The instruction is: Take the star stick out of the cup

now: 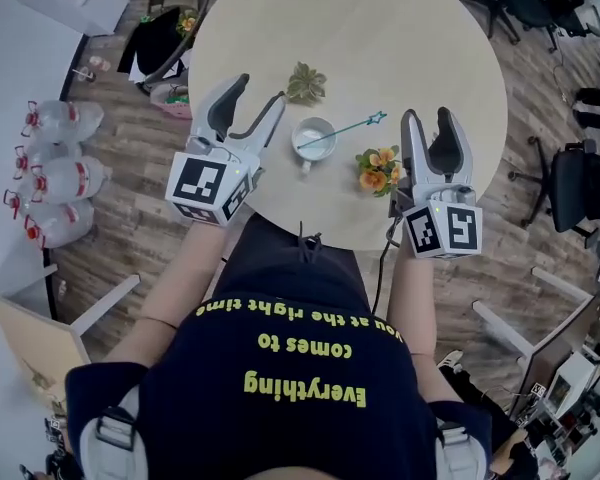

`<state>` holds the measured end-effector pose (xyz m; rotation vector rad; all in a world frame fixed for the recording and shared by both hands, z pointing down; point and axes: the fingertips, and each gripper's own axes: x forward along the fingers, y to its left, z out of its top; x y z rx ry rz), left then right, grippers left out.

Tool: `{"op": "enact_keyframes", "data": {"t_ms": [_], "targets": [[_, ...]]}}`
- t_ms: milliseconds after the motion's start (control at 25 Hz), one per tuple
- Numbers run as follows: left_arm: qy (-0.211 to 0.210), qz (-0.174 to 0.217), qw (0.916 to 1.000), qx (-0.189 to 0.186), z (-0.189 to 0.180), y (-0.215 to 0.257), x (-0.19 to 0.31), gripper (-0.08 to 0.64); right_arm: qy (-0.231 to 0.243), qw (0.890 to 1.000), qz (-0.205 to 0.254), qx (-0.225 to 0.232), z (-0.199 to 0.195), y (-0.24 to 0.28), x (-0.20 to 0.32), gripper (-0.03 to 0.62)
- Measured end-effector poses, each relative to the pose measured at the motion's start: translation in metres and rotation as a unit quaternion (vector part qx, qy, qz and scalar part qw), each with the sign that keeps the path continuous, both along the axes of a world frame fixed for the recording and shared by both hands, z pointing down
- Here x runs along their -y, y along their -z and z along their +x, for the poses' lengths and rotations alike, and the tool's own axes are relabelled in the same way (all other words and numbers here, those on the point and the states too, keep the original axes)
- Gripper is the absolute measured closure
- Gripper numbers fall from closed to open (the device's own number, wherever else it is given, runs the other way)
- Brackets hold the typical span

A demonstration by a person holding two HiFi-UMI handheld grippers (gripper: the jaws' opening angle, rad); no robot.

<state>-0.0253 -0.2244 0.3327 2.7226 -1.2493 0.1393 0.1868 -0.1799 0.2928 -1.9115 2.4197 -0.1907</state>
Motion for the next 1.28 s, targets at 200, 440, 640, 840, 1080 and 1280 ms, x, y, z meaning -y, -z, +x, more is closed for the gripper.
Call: {"op": "enact_keyframes", "data": {"t_ms": [200,440,640,840,1080,1280], "targets": [[-0.016,-0.011,0.9998,0.001,-0.005,-0.012,0.015,0.324,-0.015,1.0,-0.019,0.006,-0.008,-0.016,0.007,0.36],[-0.018,-0.024,0.9996,-0.002,-0.005,-0.019,0.017,0.324,-0.014,0.999,-0.034,0.006,-0.009,-0.024,0.009,0.357],[-0.002,-0.027,0.9996,-0.006,0.002,-0.018,0.013,0.324,0.006,0.999,-0.046,0.005,-0.001,-0.028,0.011,0.356],[0.008,-0.023,0.9996,-0.01,0.01,-0.015,0.008,0.324,0.021,0.999,-0.047,0.006,0.006,-0.029,0.018,0.353],[0.017,-0.02,0.9996,-0.014,0.013,-0.017,0.006,0.324,0.034,0.996,-0.077,-0.002,0.004,-0.048,0.023,0.342],[0.019,-0.026,0.9994,-0.013,0.014,-0.027,0.007,0.324,0.041,0.994,-0.101,-0.002,0.003,-0.067,0.029,0.341]]}}
